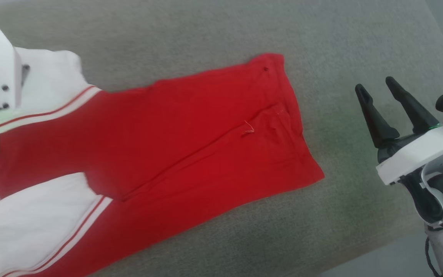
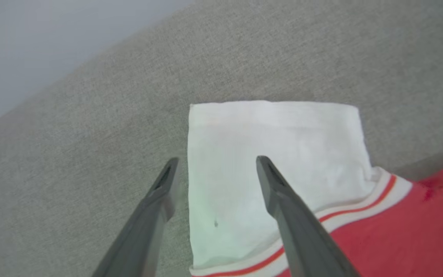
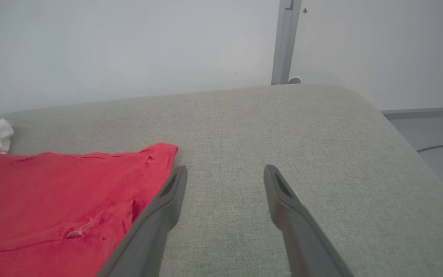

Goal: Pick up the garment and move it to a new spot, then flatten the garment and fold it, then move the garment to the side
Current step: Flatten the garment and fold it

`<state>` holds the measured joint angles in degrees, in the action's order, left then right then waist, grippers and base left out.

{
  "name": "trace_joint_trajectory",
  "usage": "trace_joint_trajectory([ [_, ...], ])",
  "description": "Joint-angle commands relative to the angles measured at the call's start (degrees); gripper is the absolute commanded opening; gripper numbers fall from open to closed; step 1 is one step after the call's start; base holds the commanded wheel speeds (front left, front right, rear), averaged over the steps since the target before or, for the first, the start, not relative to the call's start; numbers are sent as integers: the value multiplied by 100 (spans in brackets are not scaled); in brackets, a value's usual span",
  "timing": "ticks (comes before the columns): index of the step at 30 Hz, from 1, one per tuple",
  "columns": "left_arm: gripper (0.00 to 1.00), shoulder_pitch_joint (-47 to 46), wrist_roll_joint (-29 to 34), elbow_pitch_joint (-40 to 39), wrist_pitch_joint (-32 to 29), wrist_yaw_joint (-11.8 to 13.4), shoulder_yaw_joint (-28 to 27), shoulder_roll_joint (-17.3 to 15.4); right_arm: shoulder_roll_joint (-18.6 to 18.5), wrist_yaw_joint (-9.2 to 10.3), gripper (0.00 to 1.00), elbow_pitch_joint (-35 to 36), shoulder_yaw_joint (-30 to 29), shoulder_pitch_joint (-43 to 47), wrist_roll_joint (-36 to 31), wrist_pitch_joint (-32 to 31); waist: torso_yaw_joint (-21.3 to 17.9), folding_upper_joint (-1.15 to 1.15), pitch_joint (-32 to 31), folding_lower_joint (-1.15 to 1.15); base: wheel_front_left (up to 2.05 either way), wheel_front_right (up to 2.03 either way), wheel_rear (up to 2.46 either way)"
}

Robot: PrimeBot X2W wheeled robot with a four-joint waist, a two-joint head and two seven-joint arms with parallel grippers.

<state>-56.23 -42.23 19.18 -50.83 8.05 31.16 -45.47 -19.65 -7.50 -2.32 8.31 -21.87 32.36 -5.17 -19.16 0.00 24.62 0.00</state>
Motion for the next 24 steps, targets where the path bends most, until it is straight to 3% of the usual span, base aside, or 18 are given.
trace_joint_trajectory([
  [1,100,-177,46,179,48,-63,-8,31,2,2,100,-49,35,-113,56,90,-179,0,229,0,0,0,0],
  [8,100,-657,218,909,60,-179,55,84,-43,2,100,-183,220,-271,248,95,-284,0,487,0,0,0,0],
  [16,100,-723,77,1769,-420,6,167,361,-156,2,100,-174,507,-466,502,-17,-286,0,704,0,0,0,0],
  [17,17,-653,35,1837,-617,0,225,440,-180,2,100,-159,541,-479,548,-54,-267,0,714,0,0,0,0],
  [18,0,-608,-45,1903,-784,105,229,501,-198,2,100,-147,554,-503,597,-93,-238,0,727,0,0,0,0],
  [24,0,-666,-212,1749,-965,245,251,851,-282,2,100,-122,721,-895,829,-595,-27,0,792,0,0,0,0],
])
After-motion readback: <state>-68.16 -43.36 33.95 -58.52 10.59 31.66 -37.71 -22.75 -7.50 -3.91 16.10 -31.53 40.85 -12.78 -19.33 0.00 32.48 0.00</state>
